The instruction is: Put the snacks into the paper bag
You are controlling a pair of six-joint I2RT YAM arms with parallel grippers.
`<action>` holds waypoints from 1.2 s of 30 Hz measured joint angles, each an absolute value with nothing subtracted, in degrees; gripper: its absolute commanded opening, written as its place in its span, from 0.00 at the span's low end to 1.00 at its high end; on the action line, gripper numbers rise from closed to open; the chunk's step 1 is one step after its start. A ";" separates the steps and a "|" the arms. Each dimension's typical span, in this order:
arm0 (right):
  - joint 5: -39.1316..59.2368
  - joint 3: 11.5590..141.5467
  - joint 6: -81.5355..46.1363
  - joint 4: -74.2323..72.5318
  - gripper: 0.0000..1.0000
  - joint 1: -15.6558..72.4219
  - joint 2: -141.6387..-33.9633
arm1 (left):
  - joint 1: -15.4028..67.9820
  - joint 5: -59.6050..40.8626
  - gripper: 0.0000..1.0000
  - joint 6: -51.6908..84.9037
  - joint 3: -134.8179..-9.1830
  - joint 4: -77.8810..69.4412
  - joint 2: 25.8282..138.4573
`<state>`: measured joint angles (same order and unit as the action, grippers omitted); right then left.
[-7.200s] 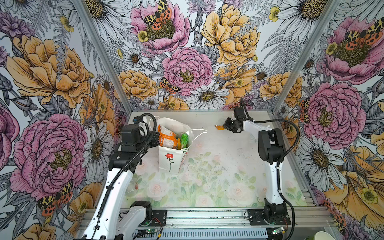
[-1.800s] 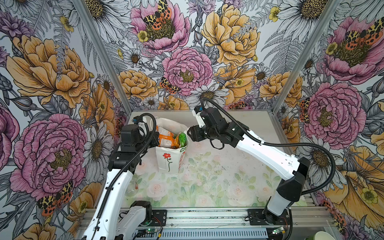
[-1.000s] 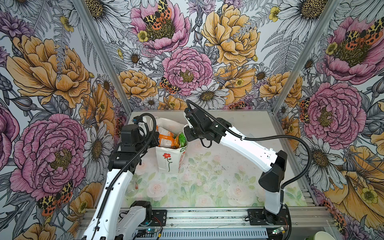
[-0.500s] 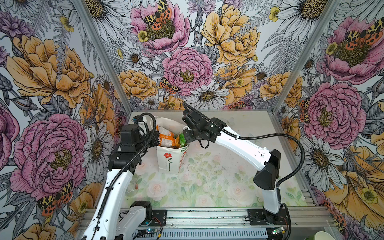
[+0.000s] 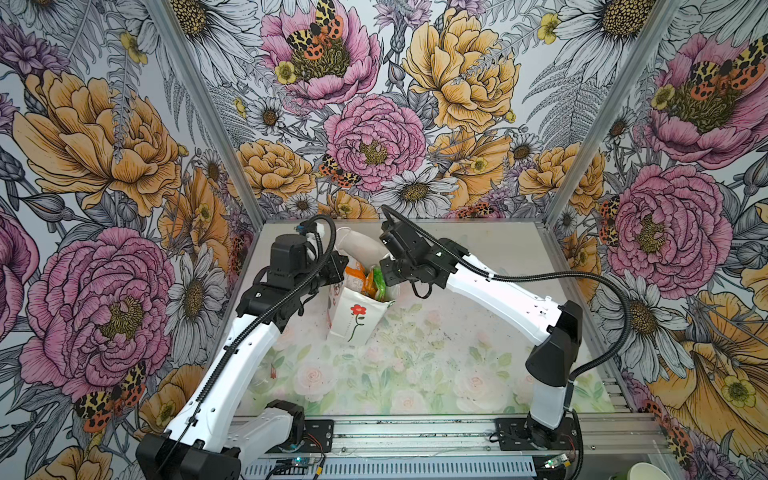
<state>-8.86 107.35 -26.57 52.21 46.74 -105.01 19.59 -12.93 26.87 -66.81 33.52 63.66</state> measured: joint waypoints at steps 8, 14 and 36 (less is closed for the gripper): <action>-3.46 93.12 -29.69 46.00 0.00 33.15 -90.37 | 32.60 -6.37 0.00 27.14 -77.03 34.54 75.99; -1.04 88.84 -30.63 43.38 0.00 28.01 -84.75 | 36.40 -2.90 0.00 27.35 -82.43 32.71 84.66; 7.62 83.02 -33.67 36.49 0.02 23.92 -85.89 | 40.60 4.36 0.00 28.10 -86.26 30.83 88.49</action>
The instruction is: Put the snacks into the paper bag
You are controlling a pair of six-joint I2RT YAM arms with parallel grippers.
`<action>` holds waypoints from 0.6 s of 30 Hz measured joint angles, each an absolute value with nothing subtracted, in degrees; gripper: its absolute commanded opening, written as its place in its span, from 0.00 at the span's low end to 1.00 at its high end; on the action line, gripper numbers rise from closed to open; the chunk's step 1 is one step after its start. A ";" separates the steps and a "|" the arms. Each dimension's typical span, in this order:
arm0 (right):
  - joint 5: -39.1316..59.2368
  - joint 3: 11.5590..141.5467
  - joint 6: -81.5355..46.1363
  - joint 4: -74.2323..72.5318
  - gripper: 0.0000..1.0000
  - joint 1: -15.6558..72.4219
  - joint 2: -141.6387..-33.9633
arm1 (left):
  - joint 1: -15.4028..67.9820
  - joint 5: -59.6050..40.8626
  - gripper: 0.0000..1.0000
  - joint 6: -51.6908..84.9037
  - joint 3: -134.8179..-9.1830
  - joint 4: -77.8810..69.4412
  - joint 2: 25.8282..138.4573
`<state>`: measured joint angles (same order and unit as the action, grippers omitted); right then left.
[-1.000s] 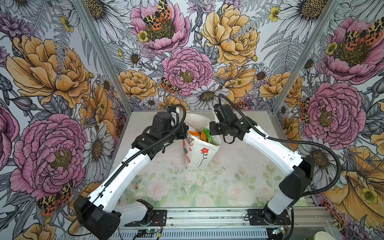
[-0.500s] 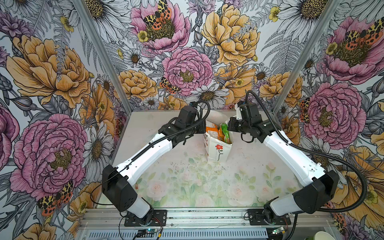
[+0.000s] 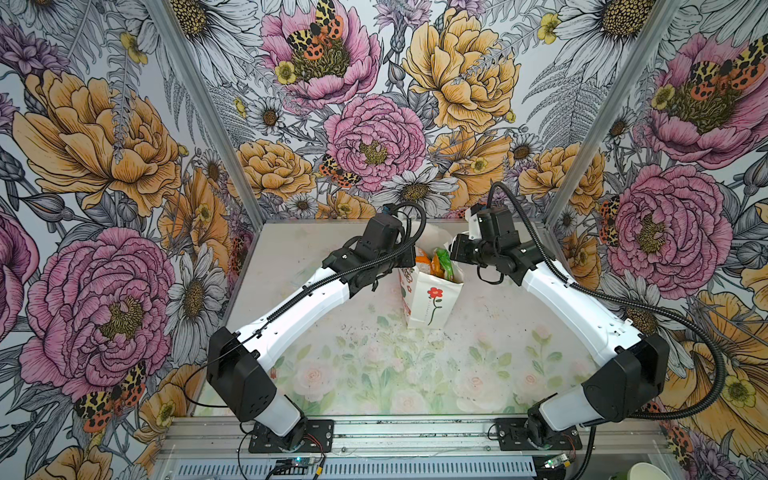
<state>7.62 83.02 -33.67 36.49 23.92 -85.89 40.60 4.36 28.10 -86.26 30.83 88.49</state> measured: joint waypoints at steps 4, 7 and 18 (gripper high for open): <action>7.55 82.52 -33.76 35.90 0.14 23.92 -85.60 | 40.38 4.75 0.02 28.14 -85.58 30.83 87.46; 7.35 81.82 -34.20 34.20 0.27 23.92 -84.60 | 40.12 4.73 0.08 28.14 -85.47 30.79 86.98; 6.92 79.09 -34.11 32.86 0.42 23.92 -80.97 | 35.55 1.19 0.25 31.48 -79.64 27.09 82.13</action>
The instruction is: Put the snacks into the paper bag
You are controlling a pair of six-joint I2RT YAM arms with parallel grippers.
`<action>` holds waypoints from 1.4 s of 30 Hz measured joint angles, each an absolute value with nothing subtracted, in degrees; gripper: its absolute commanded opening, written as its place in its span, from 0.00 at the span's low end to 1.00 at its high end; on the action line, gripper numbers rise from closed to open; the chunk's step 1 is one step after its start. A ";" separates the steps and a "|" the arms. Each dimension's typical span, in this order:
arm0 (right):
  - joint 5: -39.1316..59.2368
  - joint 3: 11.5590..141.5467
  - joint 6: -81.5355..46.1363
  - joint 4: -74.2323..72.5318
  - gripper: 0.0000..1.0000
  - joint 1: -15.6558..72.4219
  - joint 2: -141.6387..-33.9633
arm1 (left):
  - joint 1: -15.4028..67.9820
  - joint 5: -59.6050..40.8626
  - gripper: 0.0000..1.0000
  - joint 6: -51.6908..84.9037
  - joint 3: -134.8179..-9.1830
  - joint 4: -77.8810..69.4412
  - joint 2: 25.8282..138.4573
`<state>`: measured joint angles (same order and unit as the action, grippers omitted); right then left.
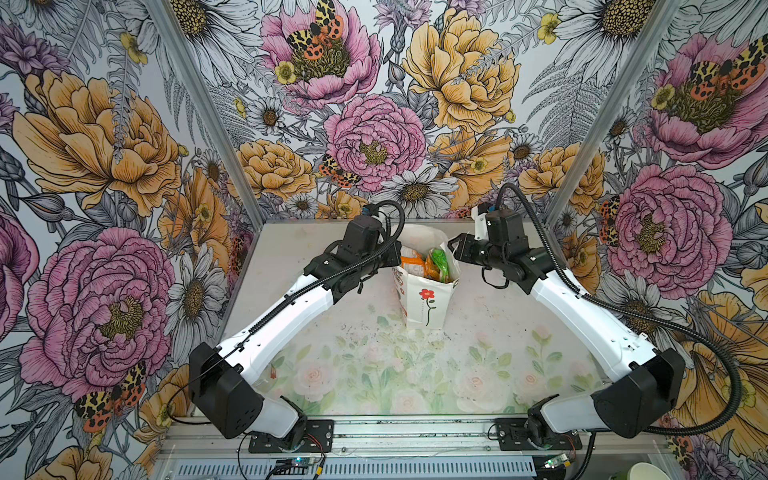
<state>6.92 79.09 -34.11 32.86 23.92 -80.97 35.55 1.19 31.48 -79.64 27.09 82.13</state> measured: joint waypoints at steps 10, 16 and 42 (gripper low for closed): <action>6.63 75.85 -33.41 32.29 0.53 23.92 -77.41 | 35.38 -1.28 0.60 31.11 -76.90 24.47 78.65; 6.76 72.62 -33.04 31.66 0.56 23.92 -75.09 | 35.77 -0.12 0.81 30.33 -72.07 23.35 73.21; 4.23 66.89 -29.82 28.27 0.78 23.53 -69.58 | 36.14 2.35 0.97 28.29 -66.04 21.96 69.60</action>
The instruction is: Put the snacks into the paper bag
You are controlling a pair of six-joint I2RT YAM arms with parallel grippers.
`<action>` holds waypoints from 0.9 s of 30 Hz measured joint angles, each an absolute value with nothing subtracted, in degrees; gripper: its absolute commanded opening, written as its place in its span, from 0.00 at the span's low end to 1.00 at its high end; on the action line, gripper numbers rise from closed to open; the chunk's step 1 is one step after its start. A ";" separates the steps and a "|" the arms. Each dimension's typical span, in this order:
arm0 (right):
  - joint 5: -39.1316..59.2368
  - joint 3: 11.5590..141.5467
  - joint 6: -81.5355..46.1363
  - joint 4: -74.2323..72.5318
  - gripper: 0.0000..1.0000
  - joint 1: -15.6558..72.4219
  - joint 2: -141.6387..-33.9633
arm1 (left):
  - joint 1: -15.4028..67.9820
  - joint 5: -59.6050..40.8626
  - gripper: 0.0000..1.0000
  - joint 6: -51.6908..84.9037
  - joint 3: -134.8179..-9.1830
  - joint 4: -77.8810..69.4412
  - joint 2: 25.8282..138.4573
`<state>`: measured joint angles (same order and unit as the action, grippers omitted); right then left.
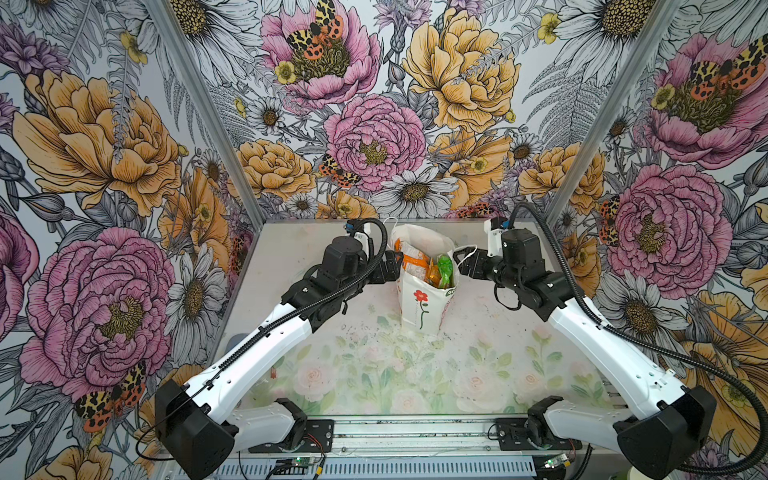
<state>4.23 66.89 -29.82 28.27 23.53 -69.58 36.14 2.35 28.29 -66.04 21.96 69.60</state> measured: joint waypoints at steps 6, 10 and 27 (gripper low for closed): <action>3.44 65.41 -25.74 26.57 0.87 23.53 -69.82 | 36.25 2.37 0.97 28.10 -65.52 21.78 68.60; 3.03 63.99 -22.65 26.39 0.92 23.53 -69.76 | 36.25 2.39 0.97 28.08 -65.23 21.37 68.34; -0.47 61.04 -19.64 26.09 0.94 23.53 -61.23 | 35.83 2.81 0.98 28.08 -64.79 21.12 67.92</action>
<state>-0.47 61.04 -19.64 26.09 23.53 -61.23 35.83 2.81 28.08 -64.79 21.12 67.92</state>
